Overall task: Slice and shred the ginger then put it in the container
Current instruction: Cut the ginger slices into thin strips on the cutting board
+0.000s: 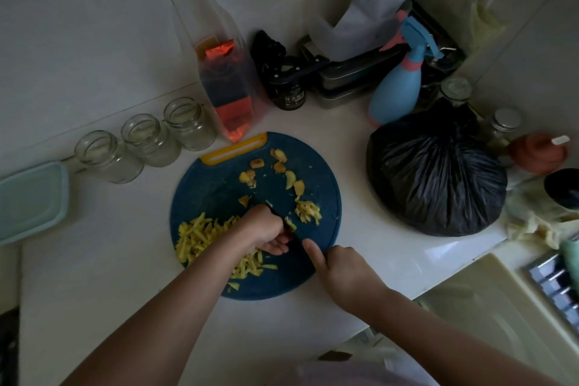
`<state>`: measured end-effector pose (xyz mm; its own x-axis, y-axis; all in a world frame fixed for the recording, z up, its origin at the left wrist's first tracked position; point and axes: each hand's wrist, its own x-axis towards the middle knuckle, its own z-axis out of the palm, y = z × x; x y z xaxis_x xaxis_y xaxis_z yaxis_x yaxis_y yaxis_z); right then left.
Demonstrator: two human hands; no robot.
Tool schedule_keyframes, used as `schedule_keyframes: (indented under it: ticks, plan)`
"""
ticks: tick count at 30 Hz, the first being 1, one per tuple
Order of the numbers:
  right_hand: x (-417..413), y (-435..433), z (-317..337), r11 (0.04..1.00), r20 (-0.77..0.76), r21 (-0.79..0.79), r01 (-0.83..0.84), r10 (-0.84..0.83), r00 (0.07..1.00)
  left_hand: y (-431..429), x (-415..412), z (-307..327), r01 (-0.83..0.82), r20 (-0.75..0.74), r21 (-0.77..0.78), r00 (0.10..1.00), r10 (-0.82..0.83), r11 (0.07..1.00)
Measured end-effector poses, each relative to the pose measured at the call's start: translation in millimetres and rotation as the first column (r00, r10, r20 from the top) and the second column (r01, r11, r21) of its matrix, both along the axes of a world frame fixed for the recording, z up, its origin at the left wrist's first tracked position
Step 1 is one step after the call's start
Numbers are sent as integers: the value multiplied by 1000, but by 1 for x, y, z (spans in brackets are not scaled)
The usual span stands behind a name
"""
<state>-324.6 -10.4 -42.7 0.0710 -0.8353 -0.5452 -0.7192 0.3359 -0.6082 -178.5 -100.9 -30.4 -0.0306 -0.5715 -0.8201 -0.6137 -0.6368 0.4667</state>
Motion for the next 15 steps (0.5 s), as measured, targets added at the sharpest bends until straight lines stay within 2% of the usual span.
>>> schedule_keyframes:
  ticks: [4, 9, 15]
  plan:
    - [4, -3, -5, 1000, -38, 0, -22, 22, 999, -3, 1, -3, -28, -3, 31, 1000, 29, 999]
    - [9, -11, -9, 996, -14, 53, -75, 76, 997, -7, 0, -5, -11, 3, 57, 1000, 11, 998]
    - [23, -30, 9, 998, 30, 58, 29, -31, 999, -11, -2, -2, -10, 5, 66, 1000, 10, 998]
